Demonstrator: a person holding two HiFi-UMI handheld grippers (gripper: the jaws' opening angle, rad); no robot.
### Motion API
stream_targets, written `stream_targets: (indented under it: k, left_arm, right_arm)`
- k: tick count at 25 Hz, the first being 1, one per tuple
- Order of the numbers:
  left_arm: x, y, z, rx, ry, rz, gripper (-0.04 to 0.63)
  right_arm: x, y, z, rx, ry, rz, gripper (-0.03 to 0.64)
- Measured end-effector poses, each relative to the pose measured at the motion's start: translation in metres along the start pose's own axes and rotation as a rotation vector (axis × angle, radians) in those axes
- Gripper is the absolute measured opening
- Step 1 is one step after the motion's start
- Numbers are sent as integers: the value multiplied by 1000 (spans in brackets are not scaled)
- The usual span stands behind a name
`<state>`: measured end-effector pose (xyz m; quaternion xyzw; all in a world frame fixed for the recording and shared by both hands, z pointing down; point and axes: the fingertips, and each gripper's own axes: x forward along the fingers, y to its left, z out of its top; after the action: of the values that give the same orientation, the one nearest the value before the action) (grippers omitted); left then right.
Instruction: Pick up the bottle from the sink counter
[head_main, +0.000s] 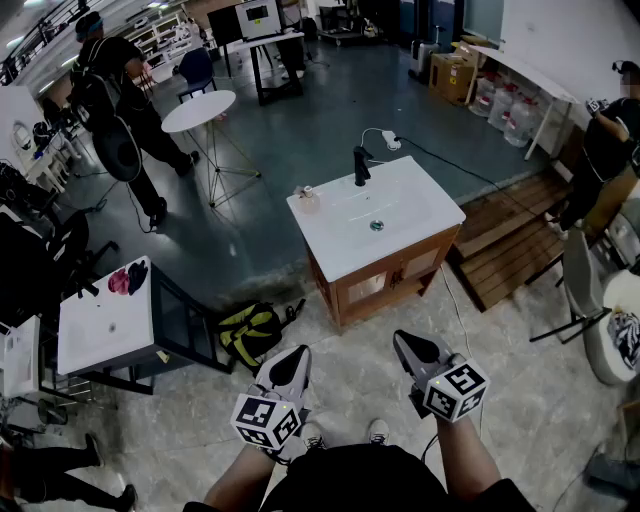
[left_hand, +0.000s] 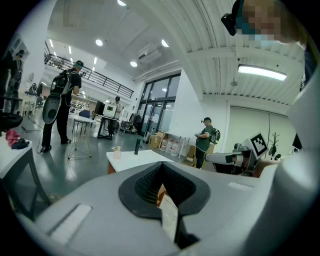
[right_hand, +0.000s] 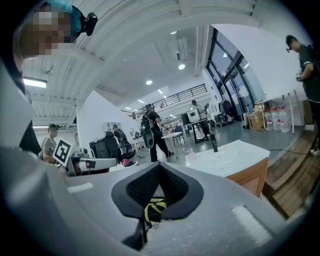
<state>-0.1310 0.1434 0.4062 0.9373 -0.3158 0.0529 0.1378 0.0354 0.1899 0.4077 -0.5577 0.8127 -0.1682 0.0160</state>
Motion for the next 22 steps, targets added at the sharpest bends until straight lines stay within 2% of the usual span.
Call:
stream_targets:
  k: [7, 12, 22]
  left_arm:
    - [-3, -5, -3, -3, -4, 2, 3]
    - [-5, -10, -6, -15, -3, 4, 3]
    - [1, -20, -18, -24, 11, 33, 3]
  right_arm:
    - [-4, 0, -2, -4, 2, 2, 2]
    - [-8, 6, 2, -73, -15, 10, 2]
    - [-18, -13, -2, -46, -10, 14, 2]
